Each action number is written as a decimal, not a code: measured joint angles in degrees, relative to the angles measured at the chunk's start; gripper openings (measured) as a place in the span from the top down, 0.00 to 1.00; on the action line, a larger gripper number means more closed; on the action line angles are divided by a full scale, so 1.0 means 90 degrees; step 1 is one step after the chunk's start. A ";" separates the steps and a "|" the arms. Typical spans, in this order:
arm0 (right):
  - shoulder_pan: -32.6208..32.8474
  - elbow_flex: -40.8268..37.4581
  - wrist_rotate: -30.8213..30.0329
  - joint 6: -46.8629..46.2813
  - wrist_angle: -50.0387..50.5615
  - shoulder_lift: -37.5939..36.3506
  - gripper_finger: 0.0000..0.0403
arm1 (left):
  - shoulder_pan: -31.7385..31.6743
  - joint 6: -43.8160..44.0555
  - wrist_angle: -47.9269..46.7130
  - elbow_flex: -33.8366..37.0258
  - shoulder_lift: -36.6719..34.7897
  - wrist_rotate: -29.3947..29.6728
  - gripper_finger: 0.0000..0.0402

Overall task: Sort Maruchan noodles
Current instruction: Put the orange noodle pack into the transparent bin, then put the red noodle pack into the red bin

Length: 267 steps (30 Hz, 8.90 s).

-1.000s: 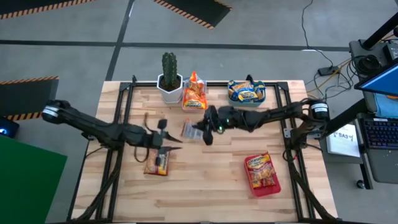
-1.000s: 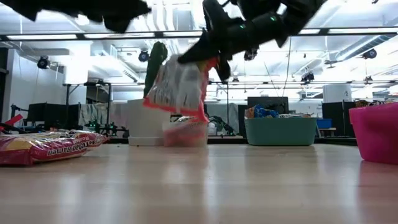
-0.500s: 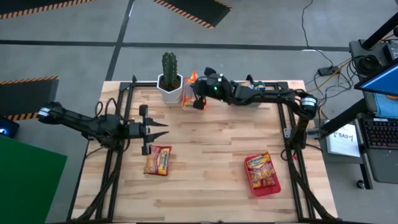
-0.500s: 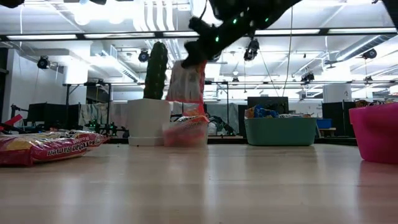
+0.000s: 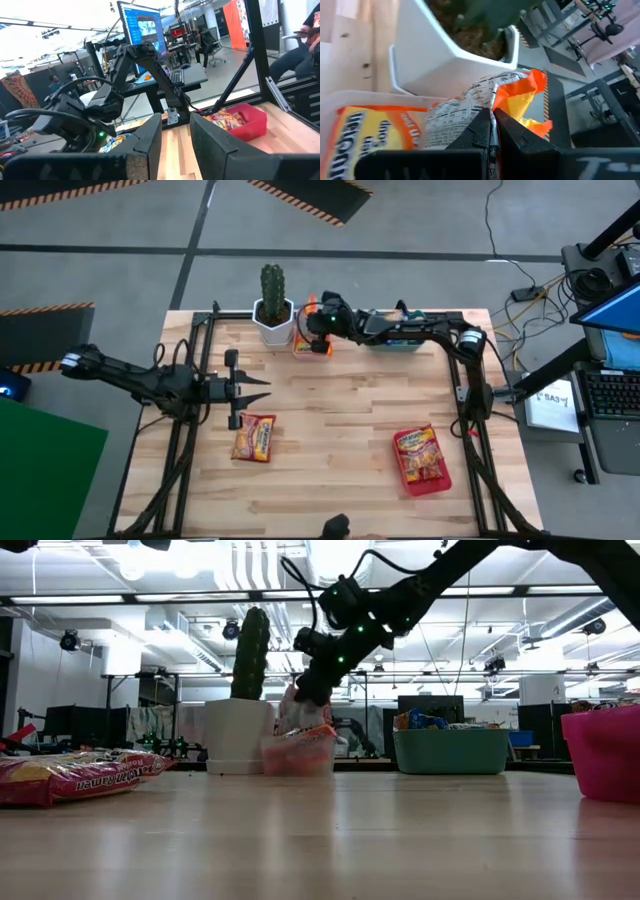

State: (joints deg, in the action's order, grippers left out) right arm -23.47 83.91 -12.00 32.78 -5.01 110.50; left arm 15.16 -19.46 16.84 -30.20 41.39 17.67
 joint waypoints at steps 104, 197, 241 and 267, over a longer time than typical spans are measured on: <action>0.3248 -0.4820 0.0324 -0.4082 -0.2693 -0.3269 0.92 | -0.3351 0.2866 0.0237 -0.1952 0.5582 0.0903 1.00; 0.3525 -0.4501 0.1650 -0.6745 0.0420 -0.3628 0.92 | 0.0827 0.5947 -0.7290 -0.2191 0.5554 -0.1319 1.00; 0.3330 -0.4296 0.0064 -1.0098 -0.0891 -0.1821 0.13 | -0.0131 0.1965 -0.3168 -0.1950 0.6016 -0.0364 1.00; 0.2979 -0.2327 0.1391 -0.9093 -0.1014 -0.0314 0.19 | -0.0155 0.2249 -0.2538 -0.1627 0.6016 -0.0364 1.00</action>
State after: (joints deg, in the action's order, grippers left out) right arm 3.33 62.97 0.52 -49.05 -14.14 107.67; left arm 13.76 0.78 -6.00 -44.84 95.53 14.39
